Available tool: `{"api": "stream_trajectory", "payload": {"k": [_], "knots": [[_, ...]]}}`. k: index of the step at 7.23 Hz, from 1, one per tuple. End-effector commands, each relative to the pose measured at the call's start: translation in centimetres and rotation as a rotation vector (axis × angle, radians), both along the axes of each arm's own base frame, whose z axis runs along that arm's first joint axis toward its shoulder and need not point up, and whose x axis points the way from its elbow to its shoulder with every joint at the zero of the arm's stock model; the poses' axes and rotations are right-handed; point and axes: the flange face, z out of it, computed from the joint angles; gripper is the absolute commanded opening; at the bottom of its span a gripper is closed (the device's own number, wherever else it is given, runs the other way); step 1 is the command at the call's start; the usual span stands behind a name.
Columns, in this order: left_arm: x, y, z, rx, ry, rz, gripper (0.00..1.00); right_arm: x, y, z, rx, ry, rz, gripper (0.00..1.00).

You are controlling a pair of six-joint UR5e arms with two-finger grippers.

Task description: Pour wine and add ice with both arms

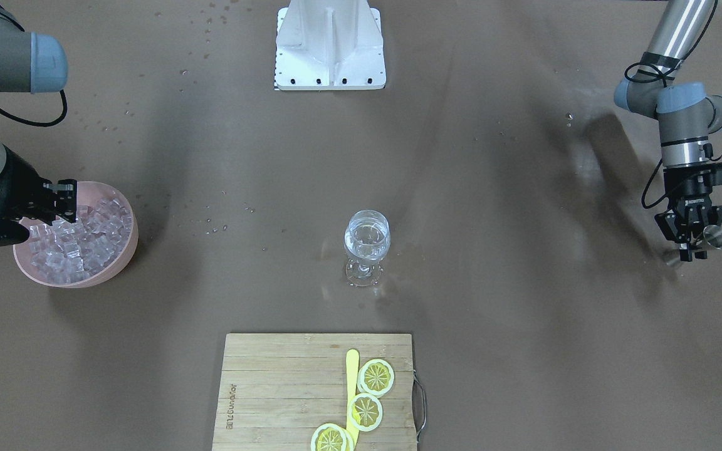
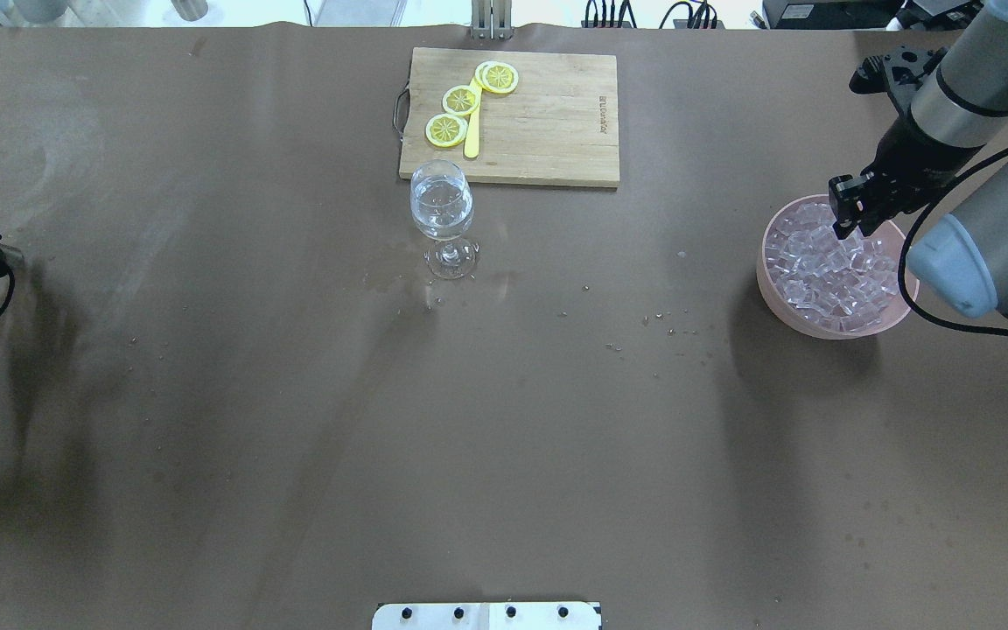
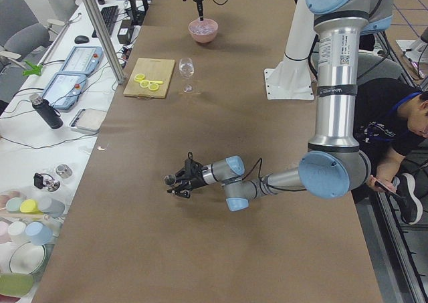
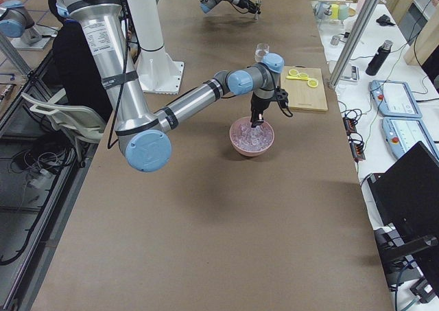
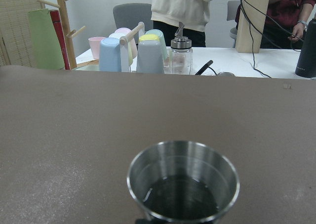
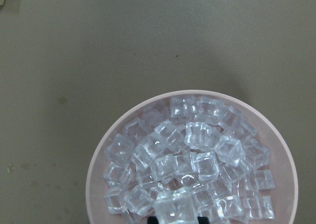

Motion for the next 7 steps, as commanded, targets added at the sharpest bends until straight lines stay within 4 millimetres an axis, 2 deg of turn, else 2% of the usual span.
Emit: {"api": "stream_trajectory", "payload": {"k": [1,2,4,5,6,7], "knots": [[0.0,0.0,-0.1,0.002,0.005,0.001,0.28,0.7,-0.7,-0.6,0.004,-0.004,0.004,0.0],[-0.1,-0.1,-0.2,0.004,0.007,-0.001,0.25,1.5,-1.2,-1.1,0.0,-0.005,0.018,0.0],[0.0,-0.2,-0.8,0.013,0.017,0.001,0.22,1.4,-1.7,-2.4,-0.012,0.002,0.022,0.0],[0.1,-0.3,-1.4,0.019,0.021,0.002,0.22,1.6,-1.8,-2.4,-0.013,0.003,0.025,0.0],[0.2,-0.6,-2.6,0.035,0.027,0.0,0.21,1.9,-2.0,-2.5,-0.02,0.004,0.03,0.0],[0.6,-1.1,-4.7,0.045,0.033,-0.004,0.2,2.0,-2.4,-3.6,-0.026,0.008,0.035,0.0]]}}
